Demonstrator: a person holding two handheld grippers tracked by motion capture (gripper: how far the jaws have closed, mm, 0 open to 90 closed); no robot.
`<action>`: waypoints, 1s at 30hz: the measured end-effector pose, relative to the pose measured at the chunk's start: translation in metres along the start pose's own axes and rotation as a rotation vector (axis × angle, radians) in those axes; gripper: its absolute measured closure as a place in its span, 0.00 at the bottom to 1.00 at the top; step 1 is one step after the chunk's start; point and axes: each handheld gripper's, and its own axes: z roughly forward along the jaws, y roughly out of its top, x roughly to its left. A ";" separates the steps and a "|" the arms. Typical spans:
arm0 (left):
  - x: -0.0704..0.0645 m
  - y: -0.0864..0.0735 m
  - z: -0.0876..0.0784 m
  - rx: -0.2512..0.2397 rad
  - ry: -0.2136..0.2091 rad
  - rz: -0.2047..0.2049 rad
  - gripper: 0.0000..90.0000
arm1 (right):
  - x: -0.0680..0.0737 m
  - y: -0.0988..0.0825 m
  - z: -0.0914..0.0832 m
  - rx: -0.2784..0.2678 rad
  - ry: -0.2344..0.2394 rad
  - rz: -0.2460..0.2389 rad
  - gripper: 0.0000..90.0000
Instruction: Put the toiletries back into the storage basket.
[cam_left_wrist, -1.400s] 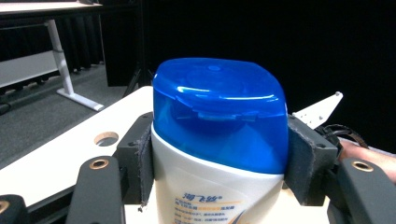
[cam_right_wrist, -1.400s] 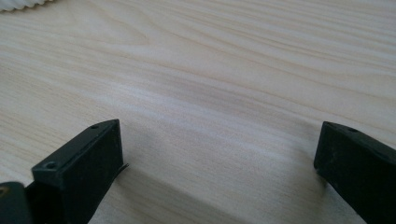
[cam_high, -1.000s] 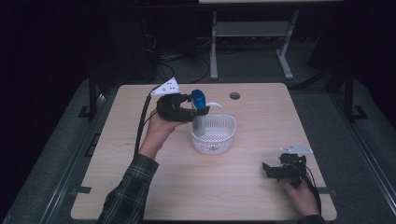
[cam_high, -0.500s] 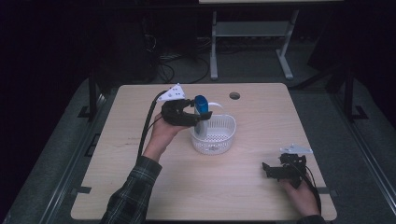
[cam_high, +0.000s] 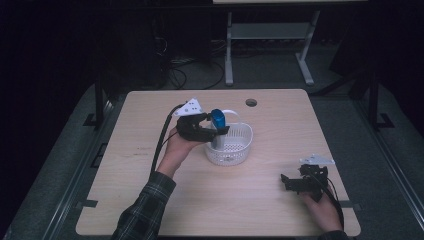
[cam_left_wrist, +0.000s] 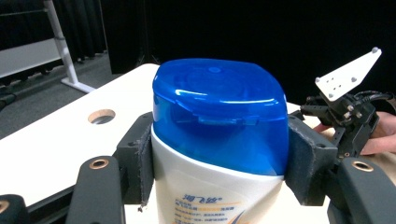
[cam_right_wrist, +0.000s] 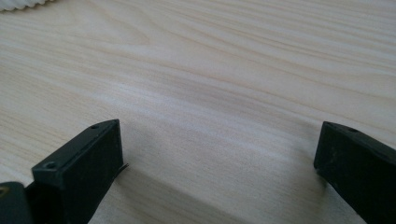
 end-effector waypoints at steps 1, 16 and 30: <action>-0.001 -0.001 0.001 -0.002 0.003 -0.004 0.40 | 0.000 0.000 0.000 0.000 0.000 0.000 0.01; -0.001 -0.022 0.010 0.011 0.017 -0.023 0.40 | 0.000 0.000 0.000 0.000 -0.001 0.000 0.01; -0.002 -0.036 0.016 0.031 0.015 -0.033 0.40 | 0.000 0.000 0.000 0.000 -0.001 0.000 0.01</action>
